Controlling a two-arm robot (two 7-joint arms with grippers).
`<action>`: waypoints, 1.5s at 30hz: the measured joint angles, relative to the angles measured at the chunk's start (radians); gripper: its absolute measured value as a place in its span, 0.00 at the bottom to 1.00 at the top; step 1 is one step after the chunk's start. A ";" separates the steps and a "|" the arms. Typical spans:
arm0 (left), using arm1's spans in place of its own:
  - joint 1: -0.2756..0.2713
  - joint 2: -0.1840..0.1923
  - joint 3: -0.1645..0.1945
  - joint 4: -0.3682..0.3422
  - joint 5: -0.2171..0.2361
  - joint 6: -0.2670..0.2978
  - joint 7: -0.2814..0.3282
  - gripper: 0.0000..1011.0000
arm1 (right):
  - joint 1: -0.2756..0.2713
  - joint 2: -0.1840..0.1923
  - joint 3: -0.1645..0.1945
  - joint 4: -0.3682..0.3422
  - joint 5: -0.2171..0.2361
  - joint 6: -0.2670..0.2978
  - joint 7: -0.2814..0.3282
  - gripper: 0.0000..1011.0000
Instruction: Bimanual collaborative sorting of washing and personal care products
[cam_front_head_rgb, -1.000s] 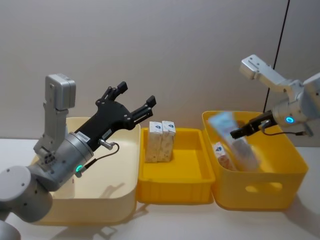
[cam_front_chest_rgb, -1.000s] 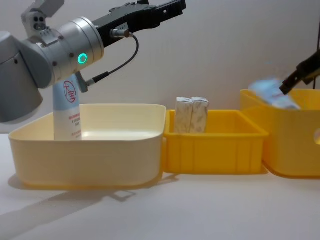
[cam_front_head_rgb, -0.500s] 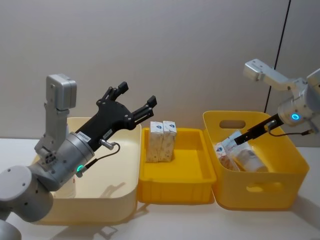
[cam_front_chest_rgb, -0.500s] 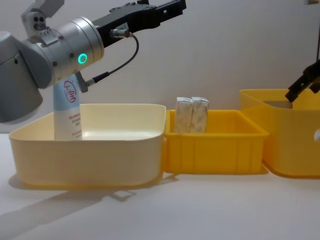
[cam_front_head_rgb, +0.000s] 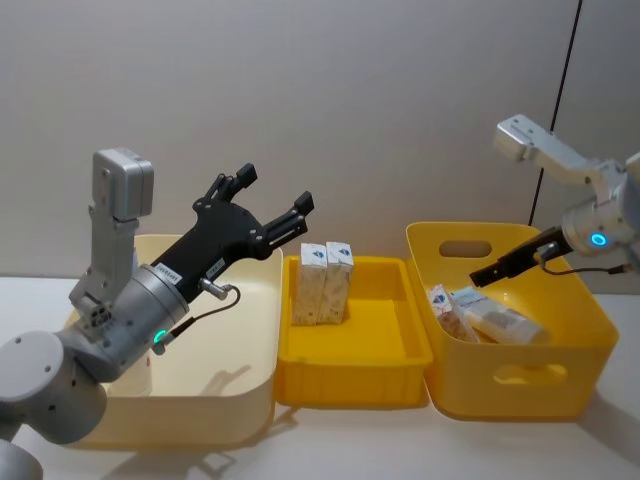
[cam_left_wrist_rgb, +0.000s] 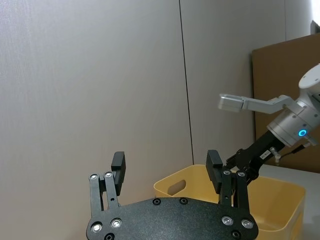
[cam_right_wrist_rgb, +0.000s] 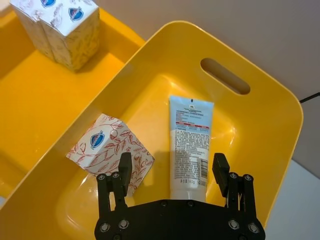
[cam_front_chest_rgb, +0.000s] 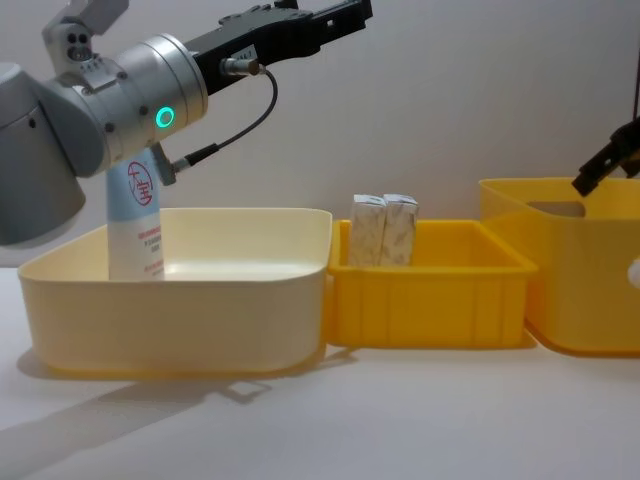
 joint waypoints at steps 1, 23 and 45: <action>0.000 0.000 0.000 0.000 0.000 0.000 0.000 0.99 | -0.012 0.006 0.005 -0.023 0.003 0.004 -0.004 0.99; 0.000 0.000 0.000 0.000 0.000 0.000 0.000 0.99 | -0.467 0.186 0.228 -0.682 0.141 -0.082 -0.120 0.99; 0.000 0.000 0.000 0.000 0.000 0.000 0.000 0.99 | -0.977 0.259 0.545 -1.109 0.334 -0.451 -0.149 0.99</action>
